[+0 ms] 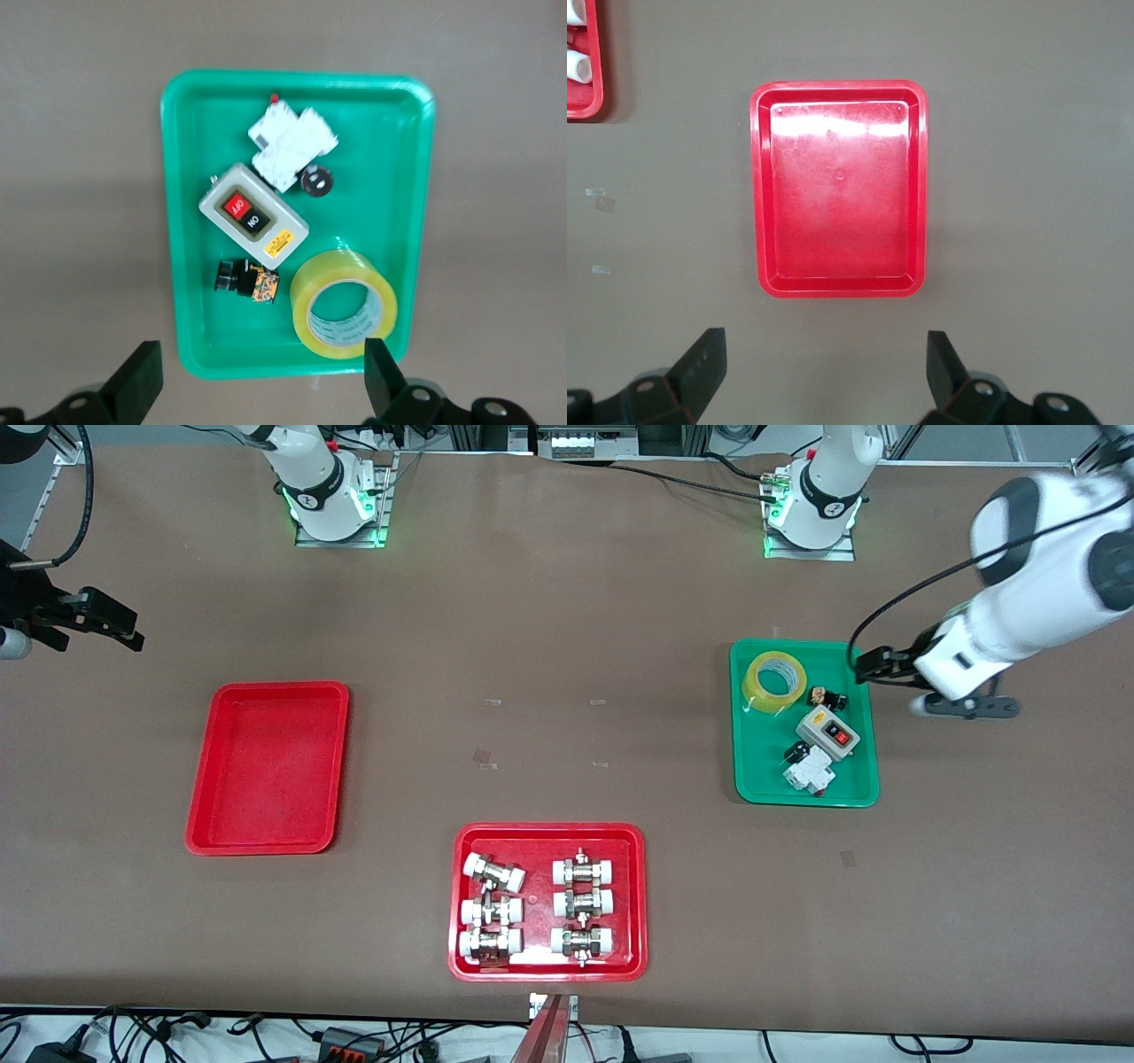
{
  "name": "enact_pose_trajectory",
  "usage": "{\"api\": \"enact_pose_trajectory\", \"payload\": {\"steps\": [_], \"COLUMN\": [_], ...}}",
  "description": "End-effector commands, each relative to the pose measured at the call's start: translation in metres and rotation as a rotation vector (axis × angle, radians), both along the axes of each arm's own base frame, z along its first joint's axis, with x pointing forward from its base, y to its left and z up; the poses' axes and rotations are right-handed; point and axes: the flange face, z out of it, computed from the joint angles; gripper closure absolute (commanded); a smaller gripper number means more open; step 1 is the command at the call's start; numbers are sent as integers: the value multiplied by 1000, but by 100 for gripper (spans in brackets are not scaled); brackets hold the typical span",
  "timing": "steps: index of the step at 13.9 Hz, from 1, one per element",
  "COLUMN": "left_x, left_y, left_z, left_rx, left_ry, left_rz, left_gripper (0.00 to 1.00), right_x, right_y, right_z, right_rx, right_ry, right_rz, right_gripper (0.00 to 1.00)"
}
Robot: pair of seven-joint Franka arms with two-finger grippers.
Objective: Left arm passes tape to right arm into tray
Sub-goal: 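Reach the left gripper down to the yellow tape roll and grasp it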
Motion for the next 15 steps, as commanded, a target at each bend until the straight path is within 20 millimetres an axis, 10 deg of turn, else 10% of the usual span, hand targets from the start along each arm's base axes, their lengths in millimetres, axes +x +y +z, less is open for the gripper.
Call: {"api": "enact_pose_trajectory", "payload": {"steps": [1, 6, 15], "left_x": [-4, -27, -63], "left_y": [-19, -26, -41], "left_z": [-58, -125, -178], "left_rx": [-24, -30, -14], "left_ry": [45, 133, 164], "left_rz": [-2, 8, 13], "left_gripper": [0, 0, 16], "right_x": [0, 0, 0], "right_y": [-1, -1, -4], "right_z": [4, 4, 3], "right_rx": [-8, -7, -5], "right_ry": [6, 5, 8], "right_rz": [14, 10, 7], "right_gripper": [0, 0, 0]}}
